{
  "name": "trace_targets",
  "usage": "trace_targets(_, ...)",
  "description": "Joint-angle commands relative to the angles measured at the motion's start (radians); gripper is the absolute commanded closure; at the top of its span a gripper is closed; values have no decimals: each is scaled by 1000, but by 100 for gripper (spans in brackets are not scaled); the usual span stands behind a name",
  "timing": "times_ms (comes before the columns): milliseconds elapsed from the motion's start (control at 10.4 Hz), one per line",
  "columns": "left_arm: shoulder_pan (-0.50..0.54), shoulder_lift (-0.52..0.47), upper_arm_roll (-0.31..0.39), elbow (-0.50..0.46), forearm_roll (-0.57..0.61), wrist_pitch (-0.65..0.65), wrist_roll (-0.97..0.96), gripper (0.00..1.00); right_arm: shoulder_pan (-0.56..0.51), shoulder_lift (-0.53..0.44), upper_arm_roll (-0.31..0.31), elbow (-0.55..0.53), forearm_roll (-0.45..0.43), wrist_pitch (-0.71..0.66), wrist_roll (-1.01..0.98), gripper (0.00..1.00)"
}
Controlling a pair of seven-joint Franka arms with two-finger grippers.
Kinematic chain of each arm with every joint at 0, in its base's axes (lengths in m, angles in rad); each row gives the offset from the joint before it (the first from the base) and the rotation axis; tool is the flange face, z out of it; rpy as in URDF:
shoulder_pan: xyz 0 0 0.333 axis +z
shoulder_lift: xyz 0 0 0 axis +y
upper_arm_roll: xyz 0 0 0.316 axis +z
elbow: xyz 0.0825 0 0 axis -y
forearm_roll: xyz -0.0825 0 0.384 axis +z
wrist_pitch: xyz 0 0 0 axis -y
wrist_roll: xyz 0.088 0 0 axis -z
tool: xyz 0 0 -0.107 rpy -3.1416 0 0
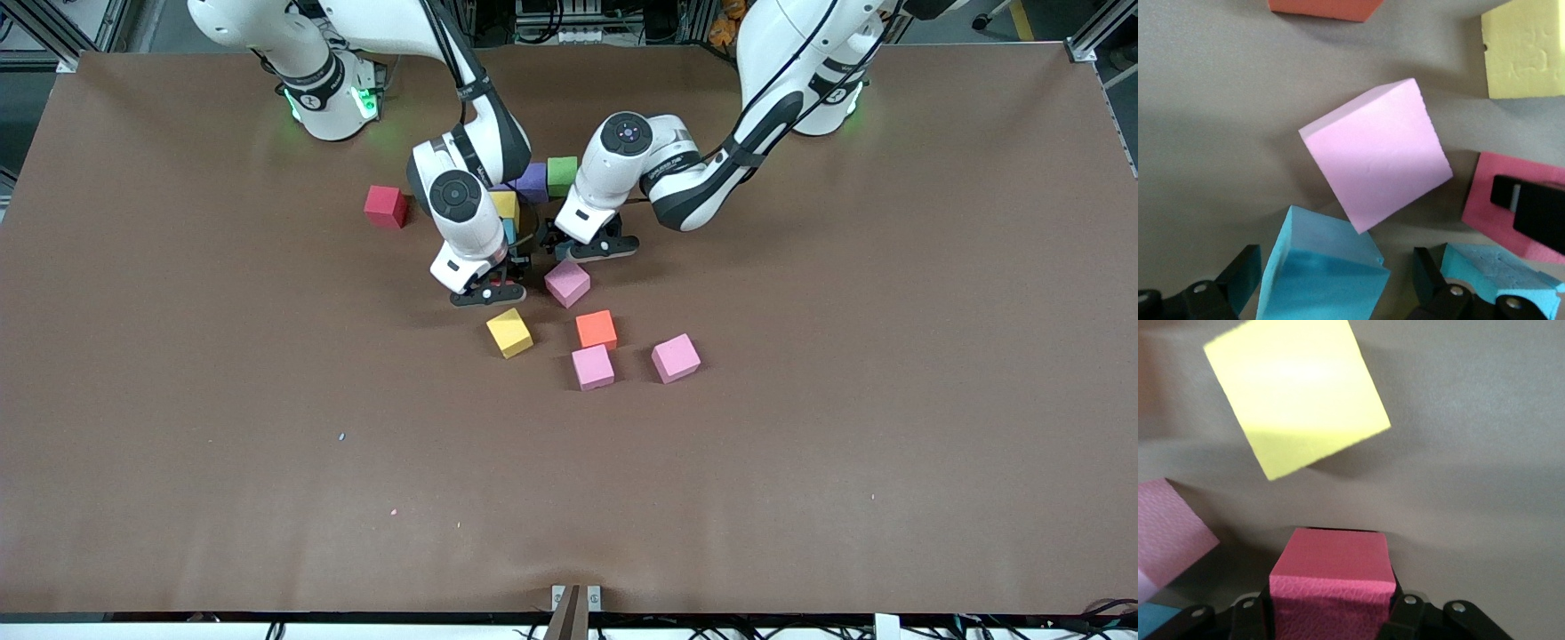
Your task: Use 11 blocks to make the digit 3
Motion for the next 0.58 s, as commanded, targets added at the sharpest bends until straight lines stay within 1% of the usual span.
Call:
trace_targets(0,-5,18,0,1,37,8,-58,0,33,-4,-4,-42,21,50,6,73)
trace_targets(385,-11,24,1,2,37,8,-58,0,44,-6,-4,-45,22,48,7,72)
trace_targets(481,-11,24,0,2,37,5,-58,3,45,-10,-4,-55,22,50,7,72)
